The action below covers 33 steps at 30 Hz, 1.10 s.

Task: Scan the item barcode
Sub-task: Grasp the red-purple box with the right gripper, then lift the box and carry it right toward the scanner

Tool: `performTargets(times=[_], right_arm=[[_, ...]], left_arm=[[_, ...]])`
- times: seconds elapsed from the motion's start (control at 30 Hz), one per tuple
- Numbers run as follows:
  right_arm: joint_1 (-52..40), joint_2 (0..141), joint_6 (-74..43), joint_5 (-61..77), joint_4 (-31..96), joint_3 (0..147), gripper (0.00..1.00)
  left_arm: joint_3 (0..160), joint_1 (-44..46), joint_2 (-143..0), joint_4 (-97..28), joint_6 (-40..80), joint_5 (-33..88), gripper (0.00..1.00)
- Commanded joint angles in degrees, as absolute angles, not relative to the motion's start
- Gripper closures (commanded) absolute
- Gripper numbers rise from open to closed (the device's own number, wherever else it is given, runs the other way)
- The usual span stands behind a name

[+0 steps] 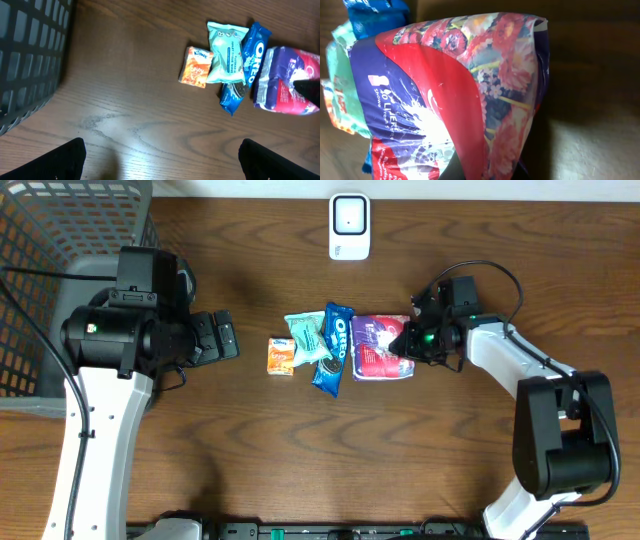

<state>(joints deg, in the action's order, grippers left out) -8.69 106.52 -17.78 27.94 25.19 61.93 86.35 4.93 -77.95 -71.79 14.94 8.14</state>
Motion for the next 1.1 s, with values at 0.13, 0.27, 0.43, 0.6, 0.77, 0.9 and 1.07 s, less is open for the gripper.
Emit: performTargets(times=[0.13, 0.27, 0.43, 0.6, 0.77, 0.9, 1.07], right_arm=[[-8.43, 93.25, -18.20, 7.73, 31.62, 63.09, 0.99], [-9.91, 86.21, -21.28, -11.79, 36.12, 63.09, 0.99], [-10.98, 83.24, -23.38, -32.12, 41.41, 63.09, 0.99], [-11.03, 84.90, -26.81, -45.84, 42.92, 62.85, 0.99], [-11.03, 88.55, -26.74, -54.85, 42.24, 62.87, 0.99], [-11.05, 91.72, -26.50, -60.01, 42.54, 62.87, 0.99], [-11.20, 96.62, -26.55, -59.99, 42.89, 62.85, 0.99]], left_arm=[[87.48, 4.78, -77.87, -71.96, 14.20, 7.20, 0.02], [87.48, 4.78, -77.87, -71.96, 14.20, 7.20, 0.02], [87.48, 4.78, -77.87, -71.96, 14.20, 7.20, 0.02], [87.48, 4.78, -77.87, -71.96, 14.20, 7.20, 0.02], [87.48, 4.78, -77.87, -71.96, 14.20, 7.20, 0.02], [87.48, 4.78, -77.87, -71.96, 14.20, 7.20, 0.02], [87.48, 4.78, -77.87, -71.96, 14.20, 7.20, 0.02]])
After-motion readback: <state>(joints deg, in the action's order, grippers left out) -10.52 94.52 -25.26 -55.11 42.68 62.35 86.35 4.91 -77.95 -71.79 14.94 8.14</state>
